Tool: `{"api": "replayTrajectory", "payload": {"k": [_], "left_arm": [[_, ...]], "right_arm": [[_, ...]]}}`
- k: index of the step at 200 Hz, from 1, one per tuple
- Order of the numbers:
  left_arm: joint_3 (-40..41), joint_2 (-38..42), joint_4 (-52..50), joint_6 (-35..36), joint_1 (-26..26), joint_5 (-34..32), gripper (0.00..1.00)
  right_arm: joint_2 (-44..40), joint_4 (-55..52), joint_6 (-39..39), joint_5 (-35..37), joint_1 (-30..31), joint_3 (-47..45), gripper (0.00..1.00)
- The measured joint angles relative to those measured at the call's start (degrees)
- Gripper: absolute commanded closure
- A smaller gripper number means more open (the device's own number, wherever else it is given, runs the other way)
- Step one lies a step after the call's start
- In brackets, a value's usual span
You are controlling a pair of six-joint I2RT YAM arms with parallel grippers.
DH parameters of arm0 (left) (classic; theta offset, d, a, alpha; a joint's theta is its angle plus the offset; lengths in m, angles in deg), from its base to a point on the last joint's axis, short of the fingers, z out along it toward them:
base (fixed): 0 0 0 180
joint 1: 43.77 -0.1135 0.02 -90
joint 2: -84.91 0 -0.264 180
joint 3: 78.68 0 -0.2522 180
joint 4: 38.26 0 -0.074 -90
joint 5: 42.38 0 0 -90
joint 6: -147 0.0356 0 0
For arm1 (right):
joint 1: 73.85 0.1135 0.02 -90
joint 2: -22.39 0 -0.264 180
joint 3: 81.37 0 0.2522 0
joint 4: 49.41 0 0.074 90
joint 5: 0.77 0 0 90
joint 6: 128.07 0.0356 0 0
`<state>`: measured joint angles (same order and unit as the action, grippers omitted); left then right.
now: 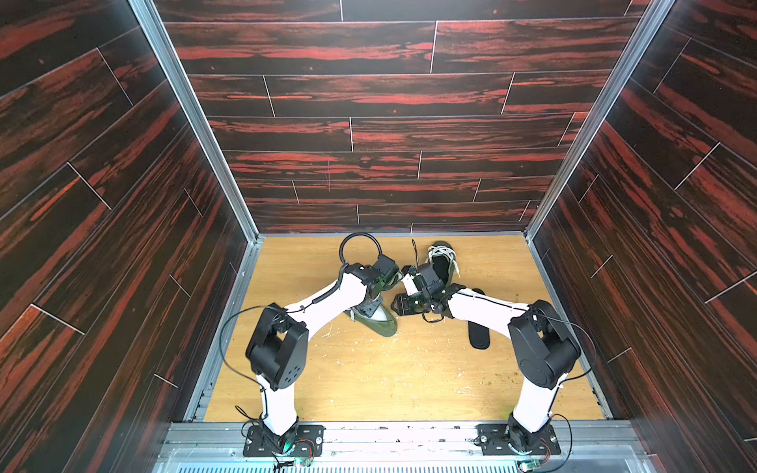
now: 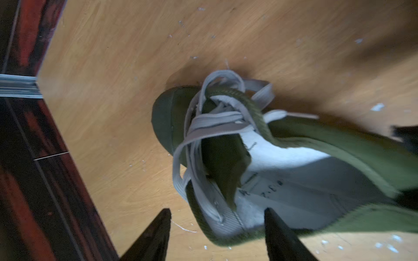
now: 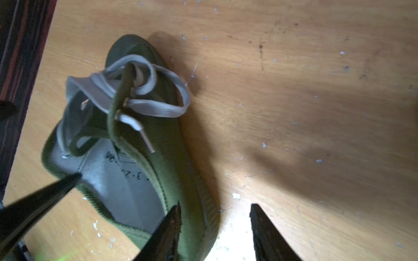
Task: Insert the insole into the shoe
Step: Adjust the shoe at the center of the board.
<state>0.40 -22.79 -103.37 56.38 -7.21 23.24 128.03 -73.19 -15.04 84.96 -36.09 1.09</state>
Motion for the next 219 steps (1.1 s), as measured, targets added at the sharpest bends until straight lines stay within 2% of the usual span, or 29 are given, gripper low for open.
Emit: {"api": "replayTrajectory", "payload": {"k": [76, 125, 171, 190, 219], "left_arm": [[-2.43, -6.03, 2.25, 4.72, 0.0, -6.82, 0.31], [-4.24, -7.06, 4.66, 7.13, -1.36, -6.51, 0.33], [-5.2, -6.78, 5.68, 7.72, -4.83, -3.08, 0.35], [-5.01, -6.29, 5.97, 7.65, -5.62, -2.45, 0.4], [-3.78, -5.35, 6.34, 6.99, -6.12, -1.09, 0.55]], "right_arm": [[-0.22, 0.63, 0.31, -0.09, -0.37, -0.76, 0.47], [-1.2, 0.66, 0.31, -0.28, -0.92, -1.7, 0.47], [-1.2, 0.57, 0.31, -1.33, -0.87, -1.7, 0.44], [-1.2, 0.37, 0.15, -0.96, -0.26, -1.7, 0.41], [-1.16, -0.85, 0.09, 1.11, 1.9, -1.51, 0.4]]}}
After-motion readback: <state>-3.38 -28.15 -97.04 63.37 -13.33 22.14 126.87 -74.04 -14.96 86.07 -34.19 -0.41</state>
